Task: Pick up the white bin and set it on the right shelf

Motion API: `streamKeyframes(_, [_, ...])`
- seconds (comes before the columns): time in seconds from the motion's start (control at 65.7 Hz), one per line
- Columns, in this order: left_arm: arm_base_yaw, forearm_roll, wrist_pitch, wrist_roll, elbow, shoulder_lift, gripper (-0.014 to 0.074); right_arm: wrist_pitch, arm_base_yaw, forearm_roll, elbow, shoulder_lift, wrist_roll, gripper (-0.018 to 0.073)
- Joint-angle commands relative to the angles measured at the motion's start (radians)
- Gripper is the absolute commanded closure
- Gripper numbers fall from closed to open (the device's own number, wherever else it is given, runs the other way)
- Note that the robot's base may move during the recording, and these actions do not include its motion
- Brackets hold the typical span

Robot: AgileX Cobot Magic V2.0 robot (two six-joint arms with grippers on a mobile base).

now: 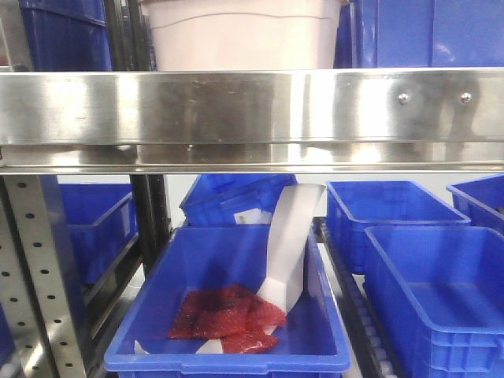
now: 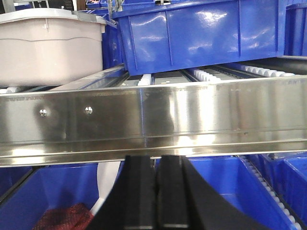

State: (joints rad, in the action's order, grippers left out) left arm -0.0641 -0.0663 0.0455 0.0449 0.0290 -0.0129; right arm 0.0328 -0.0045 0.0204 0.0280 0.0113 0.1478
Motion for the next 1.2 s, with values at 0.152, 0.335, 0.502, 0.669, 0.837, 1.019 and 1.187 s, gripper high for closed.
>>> streamKeyframes(0.152, [-0.007,-0.005,-0.095,-0.012,-0.001,-0.009,0.0715,-0.089,-0.006,0.009,0.0,0.017,-0.01,0.0503])
streamKeyframes(0.335, [-0.007,-0.005,-0.095,-0.012,-0.001,-0.009,0.0715,-0.089,-0.006,0.009,0.0,0.017,-0.01,0.0503])
streamKeyframes(0.502, [-0.007,-0.005,-0.095,-0.012,-0.001,-0.009,0.0715,-0.089,-0.006,0.009,0.0,0.017,-0.01,0.0503])
streamKeyframes(0.669, [-0.007,-0.005,-0.095,-0.012,-0.001,-0.009,0.0715,-0.089,-0.006,0.009,0.0,0.017,-0.01,0.0503])
streamKeyframes(0.837, [-0.007,-0.005,-0.095,-0.012,-0.001,-0.009,0.0715,-0.089,-0.006,0.009,0.0,0.017,-0.01,0.0503])
streamKeyframes(1.019, [-0.007,-0.005,-0.095,-0.012,-0.001,-0.009,0.0715,-0.089,-0.006,0.009,0.0,0.017,-0.01,0.0503])
streamKeyframes(1.187, [-0.007,-0.005,-0.095,-0.012,-0.001,-0.009,0.0715,-0.089,-0.006,0.009,0.0,0.017,-0.01,0.0503])
